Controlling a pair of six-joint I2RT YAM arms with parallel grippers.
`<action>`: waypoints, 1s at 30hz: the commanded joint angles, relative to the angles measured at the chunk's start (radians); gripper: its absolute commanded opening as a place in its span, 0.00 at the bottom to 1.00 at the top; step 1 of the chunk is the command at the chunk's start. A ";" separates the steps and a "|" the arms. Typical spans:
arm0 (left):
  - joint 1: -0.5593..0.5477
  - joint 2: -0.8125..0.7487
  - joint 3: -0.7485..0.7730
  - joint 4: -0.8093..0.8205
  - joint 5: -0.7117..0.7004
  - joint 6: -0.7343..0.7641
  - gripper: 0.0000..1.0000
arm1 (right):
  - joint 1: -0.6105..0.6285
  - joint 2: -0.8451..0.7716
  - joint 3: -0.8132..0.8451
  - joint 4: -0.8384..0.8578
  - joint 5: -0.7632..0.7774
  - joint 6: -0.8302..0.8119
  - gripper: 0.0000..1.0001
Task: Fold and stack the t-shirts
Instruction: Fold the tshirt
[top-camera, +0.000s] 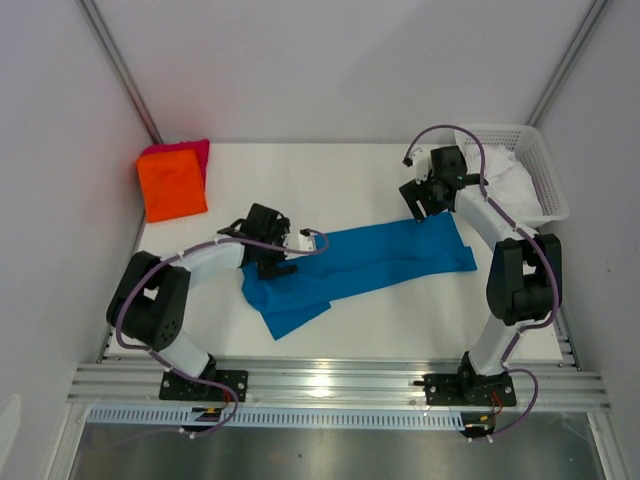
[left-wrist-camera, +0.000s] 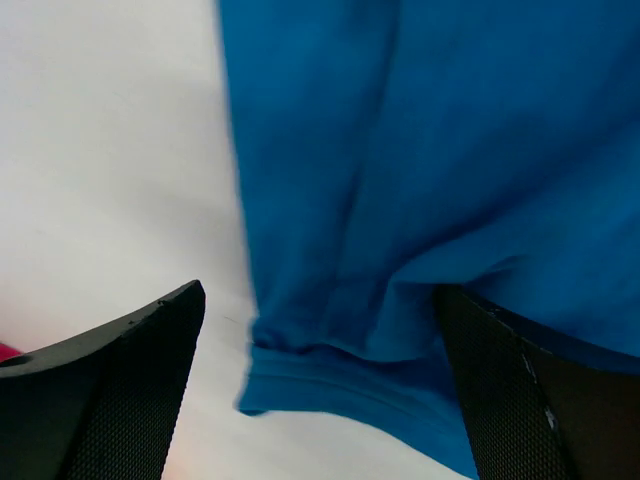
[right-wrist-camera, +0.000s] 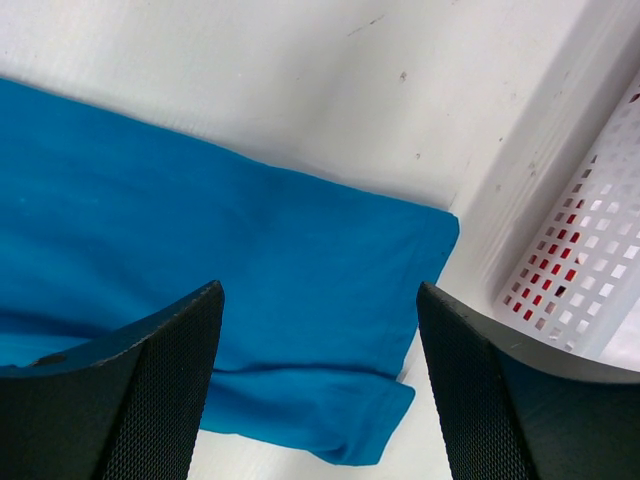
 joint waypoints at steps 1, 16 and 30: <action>-0.014 -0.010 -0.035 0.172 0.009 0.128 0.99 | 0.009 0.006 0.017 0.002 -0.005 0.022 0.80; 0.085 0.286 0.114 0.541 -0.250 0.367 0.99 | 0.014 -0.014 0.008 0.007 0.012 0.028 0.80; 0.182 0.518 0.428 0.565 -0.298 0.361 0.99 | 0.063 -0.023 -0.105 0.059 0.085 -0.108 0.80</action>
